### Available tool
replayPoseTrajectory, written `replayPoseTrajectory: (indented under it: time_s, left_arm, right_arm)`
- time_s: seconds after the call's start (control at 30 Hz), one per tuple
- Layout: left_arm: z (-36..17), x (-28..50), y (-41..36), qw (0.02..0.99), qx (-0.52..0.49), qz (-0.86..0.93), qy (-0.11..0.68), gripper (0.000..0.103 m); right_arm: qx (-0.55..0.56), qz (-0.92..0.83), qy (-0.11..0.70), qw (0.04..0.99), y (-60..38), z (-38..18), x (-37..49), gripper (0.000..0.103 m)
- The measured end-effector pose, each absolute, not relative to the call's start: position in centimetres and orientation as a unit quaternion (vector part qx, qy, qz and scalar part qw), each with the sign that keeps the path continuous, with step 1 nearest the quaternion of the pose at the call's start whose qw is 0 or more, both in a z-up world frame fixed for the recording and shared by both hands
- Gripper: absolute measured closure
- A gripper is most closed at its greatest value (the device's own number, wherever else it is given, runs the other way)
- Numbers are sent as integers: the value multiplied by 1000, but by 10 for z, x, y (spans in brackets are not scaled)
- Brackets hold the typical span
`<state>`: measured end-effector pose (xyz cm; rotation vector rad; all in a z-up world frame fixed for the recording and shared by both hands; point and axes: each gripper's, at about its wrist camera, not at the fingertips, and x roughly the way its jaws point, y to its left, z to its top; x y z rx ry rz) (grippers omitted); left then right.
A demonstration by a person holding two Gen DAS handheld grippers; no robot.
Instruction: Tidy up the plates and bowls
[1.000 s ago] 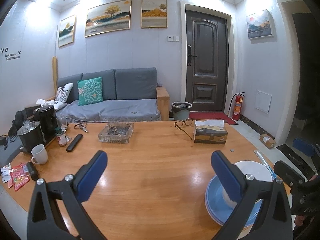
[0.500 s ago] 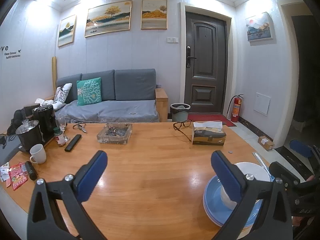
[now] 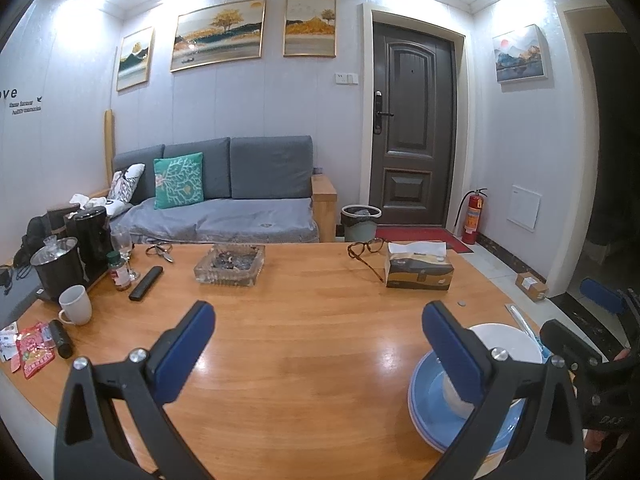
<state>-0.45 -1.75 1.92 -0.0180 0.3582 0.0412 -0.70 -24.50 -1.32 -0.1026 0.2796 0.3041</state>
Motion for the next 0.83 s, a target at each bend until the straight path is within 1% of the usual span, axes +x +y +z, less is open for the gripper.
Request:
replayPoseTrajectory:
  time_s: [0.83]
  left_arm:
    - [18,-4,-18,983,-10,22,180,0]
  right_arm:
    - [-54,152,141,977,-245,-12,-6,1]
